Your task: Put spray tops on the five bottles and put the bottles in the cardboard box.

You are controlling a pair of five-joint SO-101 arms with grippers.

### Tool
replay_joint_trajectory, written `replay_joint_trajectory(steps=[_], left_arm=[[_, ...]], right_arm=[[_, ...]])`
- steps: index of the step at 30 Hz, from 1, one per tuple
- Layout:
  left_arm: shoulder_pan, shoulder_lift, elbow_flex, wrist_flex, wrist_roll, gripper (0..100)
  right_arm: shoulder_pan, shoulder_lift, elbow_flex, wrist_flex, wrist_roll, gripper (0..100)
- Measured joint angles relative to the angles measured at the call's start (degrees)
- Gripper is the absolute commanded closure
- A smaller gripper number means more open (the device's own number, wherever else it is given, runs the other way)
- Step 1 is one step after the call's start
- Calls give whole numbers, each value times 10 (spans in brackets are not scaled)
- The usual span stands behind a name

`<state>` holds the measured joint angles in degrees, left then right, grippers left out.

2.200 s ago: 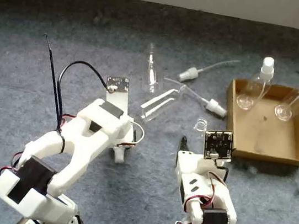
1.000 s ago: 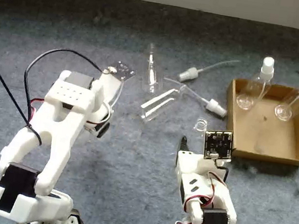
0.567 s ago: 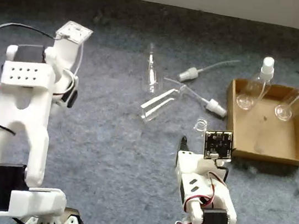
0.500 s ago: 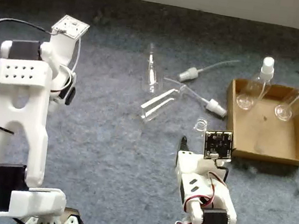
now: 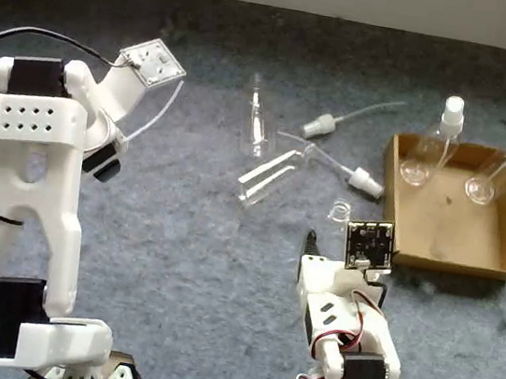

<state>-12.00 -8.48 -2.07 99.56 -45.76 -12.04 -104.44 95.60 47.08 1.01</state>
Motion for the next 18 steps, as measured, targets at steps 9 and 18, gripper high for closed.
replay_joint_trajectory(steps=[9,18], left_arm=[[42,0,144,-1,-210,982],[91,0,255,-81,-343,982]], right_arm=[[0,0,0,0,0,832],[0,0,0,0,0,832]])
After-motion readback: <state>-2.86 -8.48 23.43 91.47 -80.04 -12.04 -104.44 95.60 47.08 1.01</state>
